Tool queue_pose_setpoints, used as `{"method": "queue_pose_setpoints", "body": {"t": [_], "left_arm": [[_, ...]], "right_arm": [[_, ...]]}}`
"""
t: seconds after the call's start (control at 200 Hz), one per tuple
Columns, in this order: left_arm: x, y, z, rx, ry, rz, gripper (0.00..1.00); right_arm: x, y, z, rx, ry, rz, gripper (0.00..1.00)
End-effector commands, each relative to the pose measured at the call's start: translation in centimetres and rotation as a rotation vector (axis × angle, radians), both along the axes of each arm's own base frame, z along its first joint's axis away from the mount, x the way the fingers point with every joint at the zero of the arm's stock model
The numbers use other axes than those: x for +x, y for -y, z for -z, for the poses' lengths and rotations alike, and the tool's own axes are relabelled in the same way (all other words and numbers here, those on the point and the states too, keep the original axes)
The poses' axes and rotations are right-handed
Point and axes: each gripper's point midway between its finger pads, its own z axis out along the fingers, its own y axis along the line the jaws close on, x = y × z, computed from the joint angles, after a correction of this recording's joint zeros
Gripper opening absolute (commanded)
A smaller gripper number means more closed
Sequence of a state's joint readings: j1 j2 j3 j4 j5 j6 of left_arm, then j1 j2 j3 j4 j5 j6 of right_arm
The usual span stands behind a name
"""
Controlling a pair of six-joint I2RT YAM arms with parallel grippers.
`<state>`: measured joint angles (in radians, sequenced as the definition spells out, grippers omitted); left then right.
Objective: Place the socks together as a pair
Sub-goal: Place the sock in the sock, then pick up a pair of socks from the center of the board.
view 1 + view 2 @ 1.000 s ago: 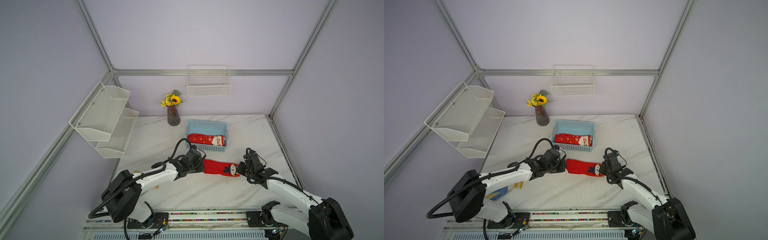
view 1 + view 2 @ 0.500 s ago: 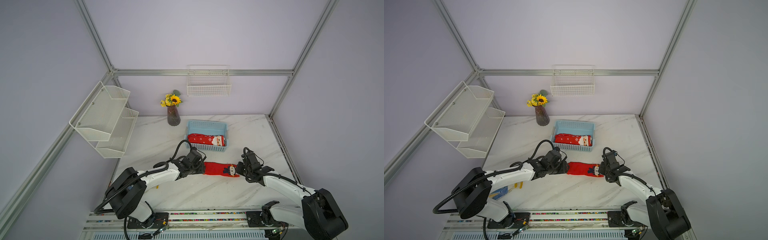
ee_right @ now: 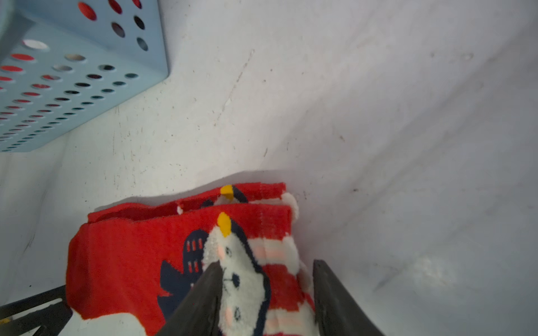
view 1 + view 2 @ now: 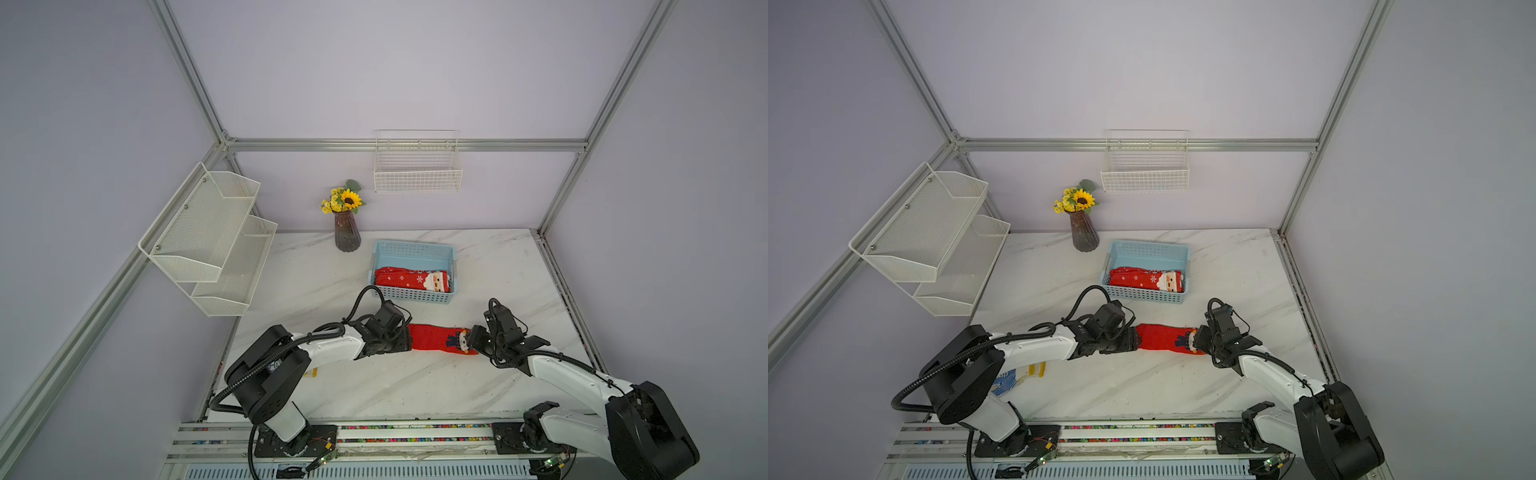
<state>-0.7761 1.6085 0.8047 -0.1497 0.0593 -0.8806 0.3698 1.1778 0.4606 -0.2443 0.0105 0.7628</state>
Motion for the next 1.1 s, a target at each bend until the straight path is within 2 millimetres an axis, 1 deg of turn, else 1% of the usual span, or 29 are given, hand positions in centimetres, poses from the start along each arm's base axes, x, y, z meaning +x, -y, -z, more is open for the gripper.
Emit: {"method": "queue_pose_setpoints", "body": {"t": [0.0,0.135,0.195,0.27,0.305,0.365,0.405,0.445,0.51,0.545,0.605,0.71,0.775,0.845,0.985,1.095], "left_arm": [[0.0,0.3,0.4,-0.036,-0.007,-0.007,0.66],[-0.1,0.7,1.2,-0.038,-0.026,0.001,0.61],[0.0,0.8,1.5,-0.035,-0.033,-0.001,0.56],[0.0,0.9,1.7,-0.035,-0.038,-0.002,0.49],[0.1,1.0,1.7,-0.037,-0.038,0.000,0.45],[0.1,1.0,1.4,-0.041,-0.033,0.002,0.37],[0.3,1.1,0.8,-0.050,-0.018,0.004,0.28],[0.4,1.2,0.2,-0.059,-0.004,0.007,0.19],[0.5,1.2,-0.7,-0.065,0.020,0.014,0.05],[0.6,1.4,-1.3,-0.073,0.029,0.021,0.00],[0.5,1.6,-1.8,-0.082,0.029,0.037,0.00],[0.6,1.2,-2.6,-0.068,0.051,0.036,0.00],[0.7,0.9,-3.6,-0.057,0.079,0.038,0.00],[0.9,0.4,-4.6,-0.034,0.108,0.041,0.00],[1.3,-0.2,-7.2,-0.019,0.170,0.047,0.00],[1.7,-0.2,-9.1,-0.005,0.215,0.065,0.00]], "right_arm": [[0.1,0.1,0.6,0.020,-0.005,0.033,0.53],[0.0,0.0,1.4,0.028,-0.020,0.043,0.53],[-0.2,0.0,1.8,0.032,-0.029,0.045,0.50],[-0.1,0.0,1.5,0.034,-0.022,0.044,0.45],[0.0,0.0,1.3,0.033,-0.015,0.045,0.39],[0.2,-0.1,0.9,0.044,0.000,0.045,0.20],[0.3,-0.3,0.7,0.054,0.011,0.044,0.09],[0.4,-0.4,0.4,0.063,0.018,0.039,0.01],[0.7,-0.7,-0.1,0.076,0.033,0.029,0.00],[0.8,-0.9,-0.6,0.085,0.046,0.023,0.00],[0.9,-1.2,-1.3,0.110,0.072,0.015,0.00],[0.7,-1.8,-2.8,0.163,0.125,-0.002,0.00],[0.4,-1.9,-3.5,0.163,0.138,-0.024,0.00],[0.3,-1.8,-4.7,0.152,0.156,-0.046,0.00],[0.3,-2.4,-8.0,0.170,0.219,-0.096,0.00],[1.0,-3.3,-11.0,0.194,0.269,-0.146,0.00]]}}
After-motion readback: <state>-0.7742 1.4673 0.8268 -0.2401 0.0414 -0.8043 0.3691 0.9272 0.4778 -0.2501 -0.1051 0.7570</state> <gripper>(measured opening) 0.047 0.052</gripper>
